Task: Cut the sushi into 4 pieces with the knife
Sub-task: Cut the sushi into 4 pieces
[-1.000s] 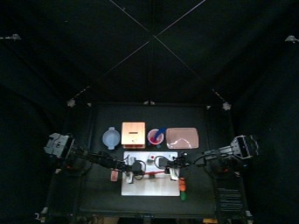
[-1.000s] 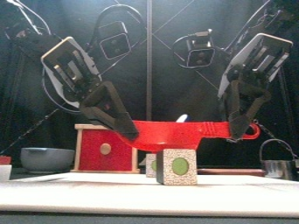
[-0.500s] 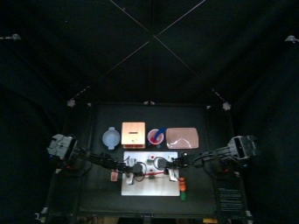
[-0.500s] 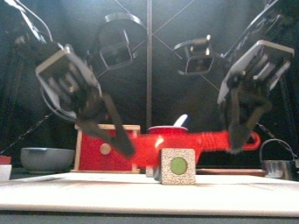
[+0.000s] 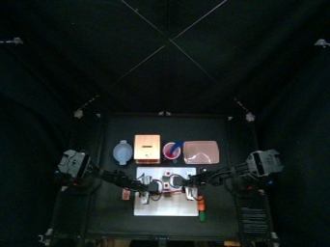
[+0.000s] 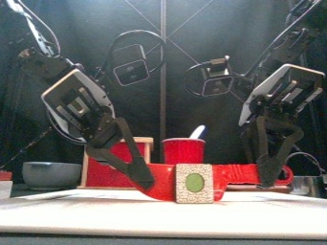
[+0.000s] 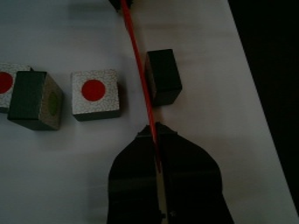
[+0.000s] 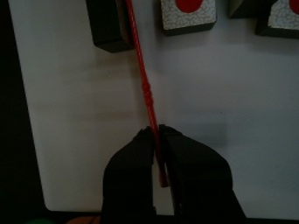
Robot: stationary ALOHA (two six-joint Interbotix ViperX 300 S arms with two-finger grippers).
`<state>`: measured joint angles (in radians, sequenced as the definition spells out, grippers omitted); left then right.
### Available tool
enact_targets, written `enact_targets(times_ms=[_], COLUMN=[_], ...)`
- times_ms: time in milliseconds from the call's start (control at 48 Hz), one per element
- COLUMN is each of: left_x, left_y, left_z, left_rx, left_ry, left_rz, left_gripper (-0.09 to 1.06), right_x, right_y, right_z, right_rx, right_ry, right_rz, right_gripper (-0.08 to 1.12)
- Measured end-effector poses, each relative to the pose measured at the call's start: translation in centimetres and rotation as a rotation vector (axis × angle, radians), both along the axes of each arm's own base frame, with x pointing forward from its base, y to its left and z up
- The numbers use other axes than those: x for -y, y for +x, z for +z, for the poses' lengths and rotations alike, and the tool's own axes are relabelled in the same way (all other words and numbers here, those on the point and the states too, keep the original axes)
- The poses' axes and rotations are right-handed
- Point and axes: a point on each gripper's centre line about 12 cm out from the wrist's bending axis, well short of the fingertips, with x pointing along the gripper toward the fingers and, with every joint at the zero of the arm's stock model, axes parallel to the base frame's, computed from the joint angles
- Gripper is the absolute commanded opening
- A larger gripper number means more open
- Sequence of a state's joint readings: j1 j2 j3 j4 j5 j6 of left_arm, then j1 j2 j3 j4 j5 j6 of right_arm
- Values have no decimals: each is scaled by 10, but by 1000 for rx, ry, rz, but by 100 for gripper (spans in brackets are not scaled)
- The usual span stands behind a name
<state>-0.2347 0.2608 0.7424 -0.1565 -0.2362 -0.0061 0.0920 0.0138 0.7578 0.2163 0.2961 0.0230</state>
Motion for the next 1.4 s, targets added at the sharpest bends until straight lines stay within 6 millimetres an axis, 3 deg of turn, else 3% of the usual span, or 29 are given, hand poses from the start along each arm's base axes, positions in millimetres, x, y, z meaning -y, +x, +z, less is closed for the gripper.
enact_targets(times_ms=[396,708,938,1104,1229,1396], left_x=[-24,-44,-36,-30,-29,-35], left_y=[1,-7,-7,-7,-12,-32], left_z=[-1,11,31,60,80,102], left_rx=[4,25,68,138,185,240], left_ry=[7,29,22,11,4,-9], left_rz=[54,73,47,30,25,35], left_gripper=[15,19,45,67,75,75], right_x=[5,16,14,13,12,11], right_y=[0,6,6,-6,-24,-54], right_z=[0,9,24,41,47,58], right_rx=[3,23,25,19,-19,-87], right_ry=[-13,-21,-12,-1,10,55], right_rz=[-1,-20,-16,-8,-4,-30], right_gripper=[15,15,15,15,15,15])
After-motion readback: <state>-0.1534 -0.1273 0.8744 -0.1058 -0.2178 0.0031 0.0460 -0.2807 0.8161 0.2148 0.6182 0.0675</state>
